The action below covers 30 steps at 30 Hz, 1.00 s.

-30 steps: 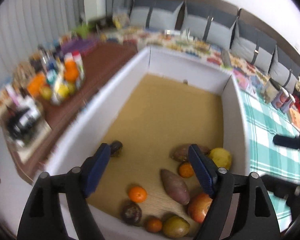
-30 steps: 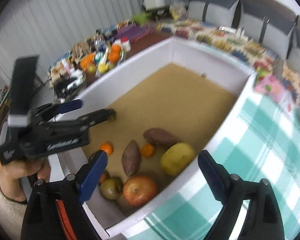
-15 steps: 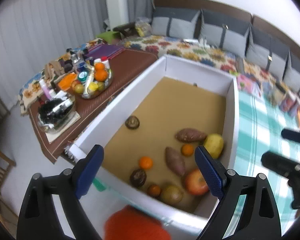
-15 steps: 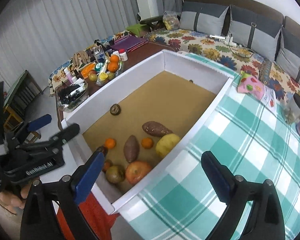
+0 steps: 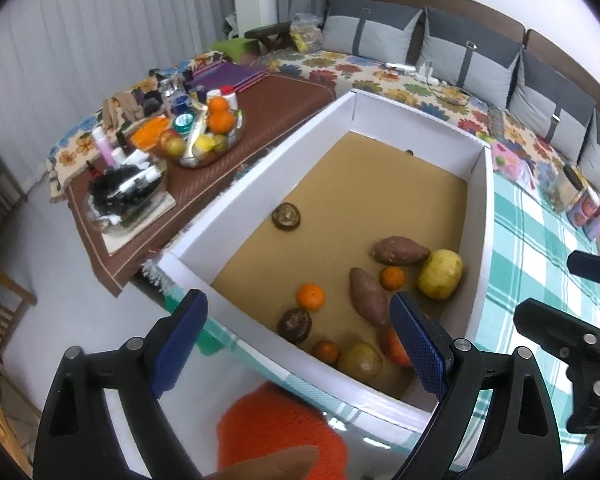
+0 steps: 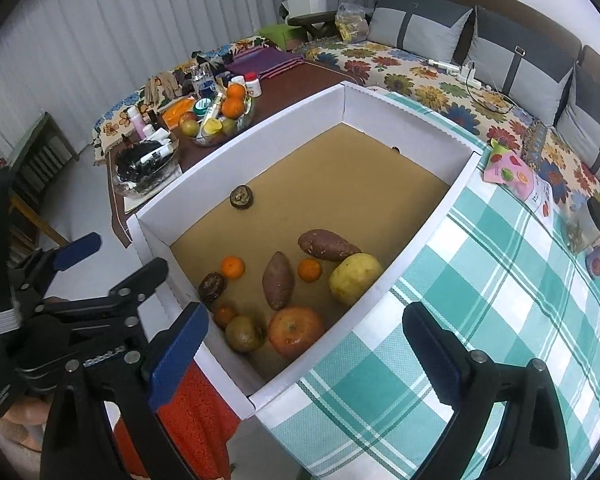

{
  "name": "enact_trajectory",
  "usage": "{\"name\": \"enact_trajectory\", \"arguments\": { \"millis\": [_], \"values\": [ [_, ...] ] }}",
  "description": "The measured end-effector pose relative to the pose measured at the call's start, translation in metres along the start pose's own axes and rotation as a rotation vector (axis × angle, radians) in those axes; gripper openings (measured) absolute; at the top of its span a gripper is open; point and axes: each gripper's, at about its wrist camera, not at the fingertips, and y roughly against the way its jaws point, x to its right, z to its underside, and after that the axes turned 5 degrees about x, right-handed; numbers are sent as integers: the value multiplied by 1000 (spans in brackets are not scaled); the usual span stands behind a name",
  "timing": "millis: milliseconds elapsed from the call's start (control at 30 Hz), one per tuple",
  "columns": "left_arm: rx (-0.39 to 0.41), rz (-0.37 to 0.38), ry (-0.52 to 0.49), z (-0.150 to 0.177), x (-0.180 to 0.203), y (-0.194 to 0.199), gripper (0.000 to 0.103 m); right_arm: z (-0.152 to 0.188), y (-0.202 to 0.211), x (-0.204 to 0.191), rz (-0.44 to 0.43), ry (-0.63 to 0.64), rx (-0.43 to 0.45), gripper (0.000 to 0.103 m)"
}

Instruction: Organize fruits

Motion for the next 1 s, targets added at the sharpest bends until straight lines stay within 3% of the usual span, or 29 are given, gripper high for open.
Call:
{"name": "enact_trajectory", "arguments": {
  "millis": [200, 1000],
  "values": [
    [12, -34, 13, -3, -7, 4, 94, -2, -6, -2, 20, 3, -9, 100],
    [-25, -53, 40, -9, -20, -5, 94, -16, -15, -22, 16, 24, -60, 101]
  ]
}}
